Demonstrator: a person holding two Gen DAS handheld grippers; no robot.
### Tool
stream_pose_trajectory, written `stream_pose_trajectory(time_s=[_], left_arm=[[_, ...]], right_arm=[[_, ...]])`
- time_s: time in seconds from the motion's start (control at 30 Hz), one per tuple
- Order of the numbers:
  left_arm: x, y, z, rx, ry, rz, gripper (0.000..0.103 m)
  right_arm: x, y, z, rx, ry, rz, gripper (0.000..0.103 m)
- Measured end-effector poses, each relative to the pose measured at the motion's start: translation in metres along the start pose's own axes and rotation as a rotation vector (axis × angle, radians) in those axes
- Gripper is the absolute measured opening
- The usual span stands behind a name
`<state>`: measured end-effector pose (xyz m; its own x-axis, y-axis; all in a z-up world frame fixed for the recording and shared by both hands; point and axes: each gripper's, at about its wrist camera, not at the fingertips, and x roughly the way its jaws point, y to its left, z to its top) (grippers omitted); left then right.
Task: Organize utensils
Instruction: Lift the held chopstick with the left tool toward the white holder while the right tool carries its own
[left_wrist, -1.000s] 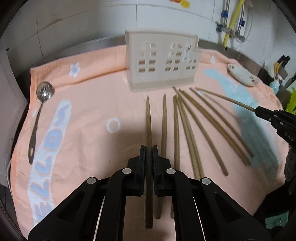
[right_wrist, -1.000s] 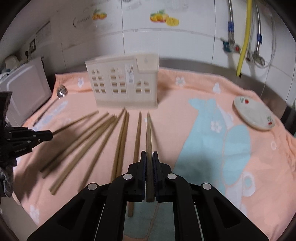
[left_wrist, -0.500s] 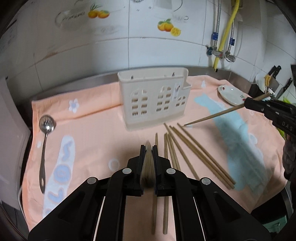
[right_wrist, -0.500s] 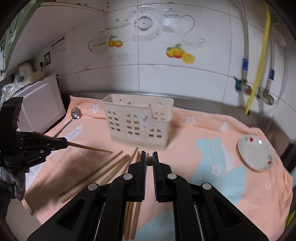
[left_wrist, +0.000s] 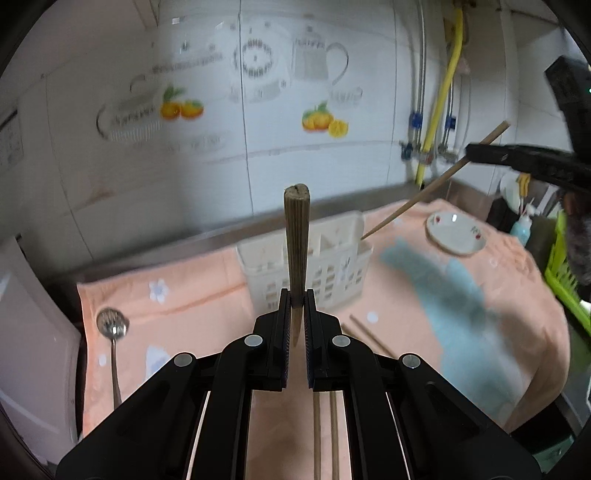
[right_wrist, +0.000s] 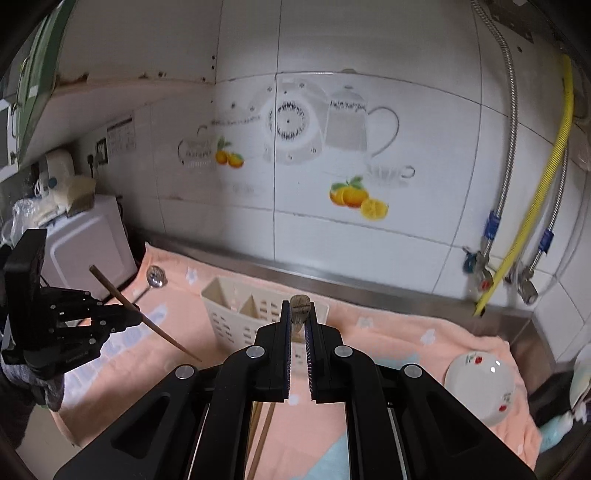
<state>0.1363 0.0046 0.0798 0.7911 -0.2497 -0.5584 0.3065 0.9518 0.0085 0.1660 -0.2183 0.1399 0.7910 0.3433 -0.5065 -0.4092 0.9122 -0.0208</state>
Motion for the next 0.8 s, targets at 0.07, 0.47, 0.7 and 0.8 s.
stream_pose_trajectory(time_s=[0.07, 0.47, 0.7, 0.8], left_arm=[[-0.009, -0.001, 0.015, 0.011, -0.039, 0.005, 0.006], [0.022, 0.002, 0.071, 0.016, -0.107, 0.097, 0.006], [0.07, 0.017, 0.063, -0.039, 0.002, 0.083, 0.006], [0.082, 0.021, 0.059, -0.048, 0.027, 0.078, 0.006]], right_arm=[[0.01, -0.001, 0.006, 0.002, 0.022, 0.002, 0.007], [0.088, -0.001, -0.003, -0.004, 0.205, -0.03, 0.007], [0.097, -0.003, -0.01, 0.012, 0.205, -0.019, 0.007], [0.094, -0.005, -0.009, 0.025, 0.187, -0.022, 0.008]])
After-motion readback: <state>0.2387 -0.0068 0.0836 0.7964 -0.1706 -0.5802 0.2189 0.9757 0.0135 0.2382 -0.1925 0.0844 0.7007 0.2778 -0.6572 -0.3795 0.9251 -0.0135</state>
